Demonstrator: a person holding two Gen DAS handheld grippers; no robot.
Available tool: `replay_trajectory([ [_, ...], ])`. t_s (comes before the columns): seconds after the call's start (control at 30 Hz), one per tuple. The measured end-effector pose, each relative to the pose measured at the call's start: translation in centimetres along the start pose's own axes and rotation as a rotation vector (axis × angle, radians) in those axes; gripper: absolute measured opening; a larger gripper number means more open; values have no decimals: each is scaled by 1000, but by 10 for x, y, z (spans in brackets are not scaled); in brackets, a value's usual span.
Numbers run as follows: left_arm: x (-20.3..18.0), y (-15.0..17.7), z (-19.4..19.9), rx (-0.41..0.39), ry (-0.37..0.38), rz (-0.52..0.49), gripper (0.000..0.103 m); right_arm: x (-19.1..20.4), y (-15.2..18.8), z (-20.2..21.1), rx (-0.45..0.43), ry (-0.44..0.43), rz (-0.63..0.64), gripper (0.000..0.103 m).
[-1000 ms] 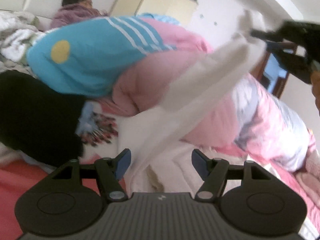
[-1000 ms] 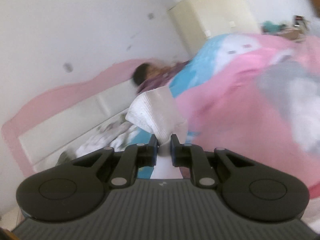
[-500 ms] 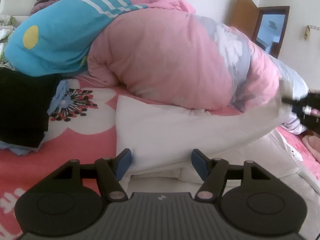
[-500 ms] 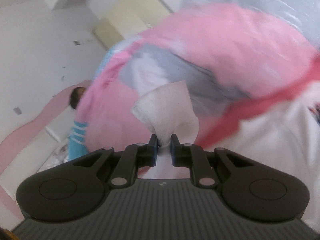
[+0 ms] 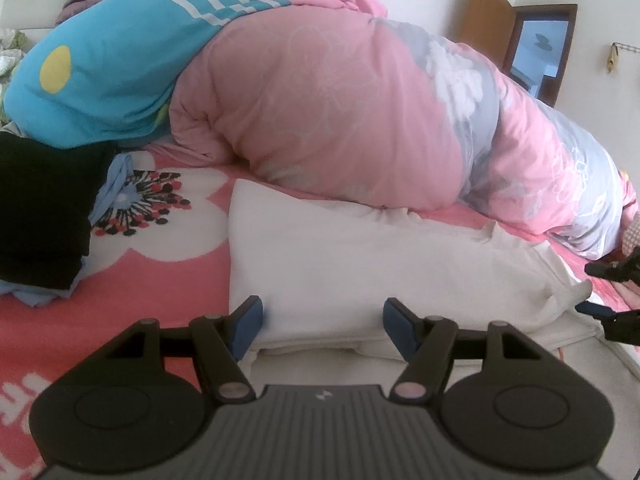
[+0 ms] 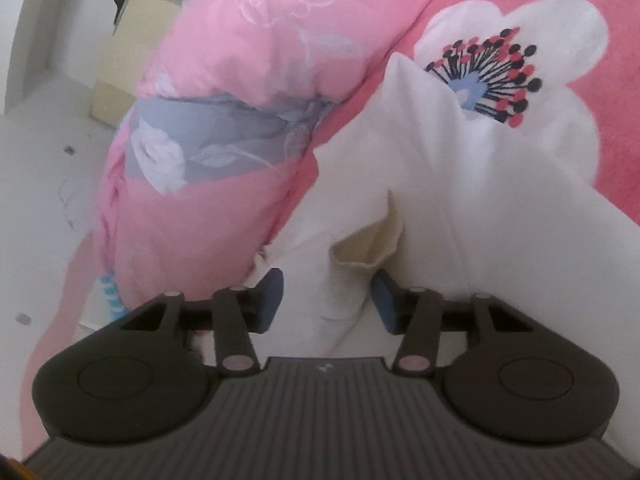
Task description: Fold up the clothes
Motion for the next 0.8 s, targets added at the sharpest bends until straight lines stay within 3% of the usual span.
replay_trajectory([
  [0.13,0,0,0,2,3,4,68,3,4,-14,56,75,37,51],
  [0.37,1,1,0,5,8,9,68,-9,7,-26,93,142,-47,50],
  [0.47,1,0,0,7,9,14,68,-9,7,-28,93,177,-23,34],
  [0.53,2,-1,1,2,14,19,68,-7,8,-26,94,200,16,11],
  [0.63,3,-3,4,-13,36,34,68,1,2,-25,78,187,64,7],
  [0.8,2,-3,3,-8,41,31,68,53,-27,-25,-3,78,215,6],
])
Point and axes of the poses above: each gripper's, at about its wrist camera, not at the fingertips, and z roughly against the way its jaws point, x to its left, y to its underside, the point moved 8 cm from there along -z, roughly the way its jaws point, and after that the axes turned 13 degrees about -y, right-handed, at the moved point
